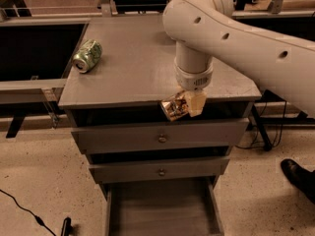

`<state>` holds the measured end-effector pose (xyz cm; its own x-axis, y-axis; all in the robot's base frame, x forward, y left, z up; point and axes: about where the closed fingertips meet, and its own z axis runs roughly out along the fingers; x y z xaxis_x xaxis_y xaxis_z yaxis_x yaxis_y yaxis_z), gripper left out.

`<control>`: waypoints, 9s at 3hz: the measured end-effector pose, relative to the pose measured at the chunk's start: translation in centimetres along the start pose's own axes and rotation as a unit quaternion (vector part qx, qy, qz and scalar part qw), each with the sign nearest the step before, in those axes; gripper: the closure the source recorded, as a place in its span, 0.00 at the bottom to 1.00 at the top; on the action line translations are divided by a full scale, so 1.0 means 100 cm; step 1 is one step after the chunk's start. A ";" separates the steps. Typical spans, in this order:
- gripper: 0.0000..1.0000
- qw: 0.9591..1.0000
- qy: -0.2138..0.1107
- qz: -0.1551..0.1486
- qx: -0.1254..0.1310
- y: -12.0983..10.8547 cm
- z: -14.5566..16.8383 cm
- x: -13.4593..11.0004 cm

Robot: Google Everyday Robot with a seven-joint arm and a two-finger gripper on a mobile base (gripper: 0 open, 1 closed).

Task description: Place orange can into bottom drawer

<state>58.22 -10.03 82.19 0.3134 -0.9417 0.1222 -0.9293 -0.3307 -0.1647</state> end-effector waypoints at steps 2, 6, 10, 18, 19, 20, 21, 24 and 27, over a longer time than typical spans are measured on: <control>1.00 0.999 0.054 -0.001 -0.007 0.019 -0.016 -0.005; 1.00 0.955 0.230 0.150 -0.110 0.135 0.027 0.032; 1.00 0.956 -0.162 0.242 -0.027 0.129 0.134 0.067; 1.00 0.882 -0.385 0.264 -0.067 0.152 0.486 0.014; 1.00 0.896 -0.345 0.275 -0.046 0.151 0.494 0.011; 1.00 0.905 -0.306 0.294 -0.045 0.162 0.505 -0.013; 1.00 0.905 -0.276 0.321 -0.033 0.166 0.514 -0.024; 1.00 0.875 -0.283 0.388 -0.056 0.184 0.542 -0.047; 0.82 0.861 -0.350 0.356 -0.099 0.180 0.554 -0.057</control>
Offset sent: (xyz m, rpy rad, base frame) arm -0.1204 -0.0701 -0.0126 -0.6422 -0.0443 -0.2987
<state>50.58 -14.08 24.31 -0.3733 -0.7302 -0.5722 -0.9277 0.2979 0.2251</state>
